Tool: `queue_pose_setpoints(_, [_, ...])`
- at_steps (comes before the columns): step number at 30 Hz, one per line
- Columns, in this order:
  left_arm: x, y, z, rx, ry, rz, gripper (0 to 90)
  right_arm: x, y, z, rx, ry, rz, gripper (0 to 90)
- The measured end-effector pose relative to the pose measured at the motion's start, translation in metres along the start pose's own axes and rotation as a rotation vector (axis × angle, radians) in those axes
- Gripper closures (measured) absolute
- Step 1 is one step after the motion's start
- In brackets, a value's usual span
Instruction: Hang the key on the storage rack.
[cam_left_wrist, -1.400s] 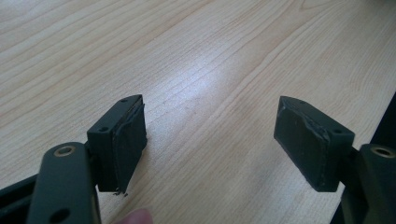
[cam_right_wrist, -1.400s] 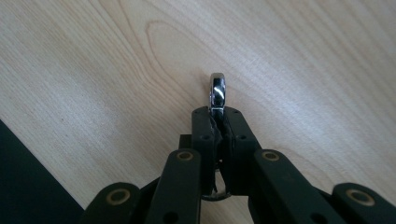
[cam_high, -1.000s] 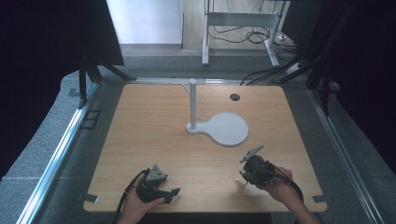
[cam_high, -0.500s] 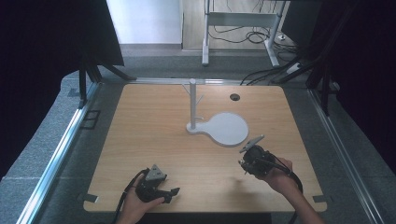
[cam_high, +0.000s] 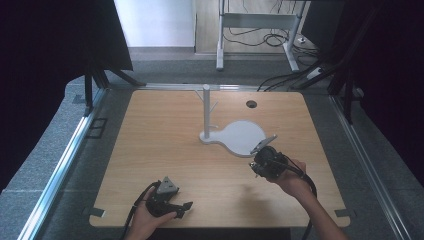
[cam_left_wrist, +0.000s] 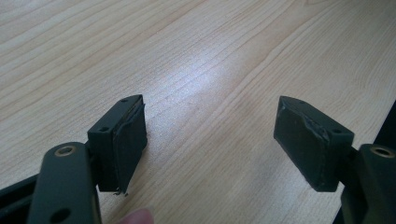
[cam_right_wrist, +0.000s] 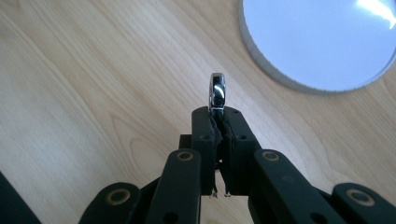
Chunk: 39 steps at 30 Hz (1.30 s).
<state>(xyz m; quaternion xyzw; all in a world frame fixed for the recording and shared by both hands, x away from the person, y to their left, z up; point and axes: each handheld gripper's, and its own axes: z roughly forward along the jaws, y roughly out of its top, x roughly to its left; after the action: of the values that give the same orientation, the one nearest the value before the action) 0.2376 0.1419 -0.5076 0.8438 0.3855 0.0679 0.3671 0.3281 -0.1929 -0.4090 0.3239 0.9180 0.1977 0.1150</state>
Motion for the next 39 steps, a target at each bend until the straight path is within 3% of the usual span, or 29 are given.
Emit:
queue_pose_setpoints(13, [0.002,-0.001,0.001,0.005,-0.003,-0.003,26.0,-0.01,0.027,0.007,-0.021,0.001,0.015,84.8])
queue_pose_setpoints(28, [0.001,-0.001,0.001,0.014,-0.006,-0.001,26.0,-0.023,0.041,0.009,-0.019,-0.012,0.042,84.8])
queue_pose_setpoints(32, [0.0,0.0,0.0,0.004,-0.04,-0.013,26.0,-0.027,0.044,0.01,-0.021,-0.014,0.052,84.8])
queue_pose_setpoints(39, [0.0,0.0,0.002,0.013,-0.029,-0.003,26.0,-0.035,0.051,0.011,-0.022,-0.018,0.072,84.8])
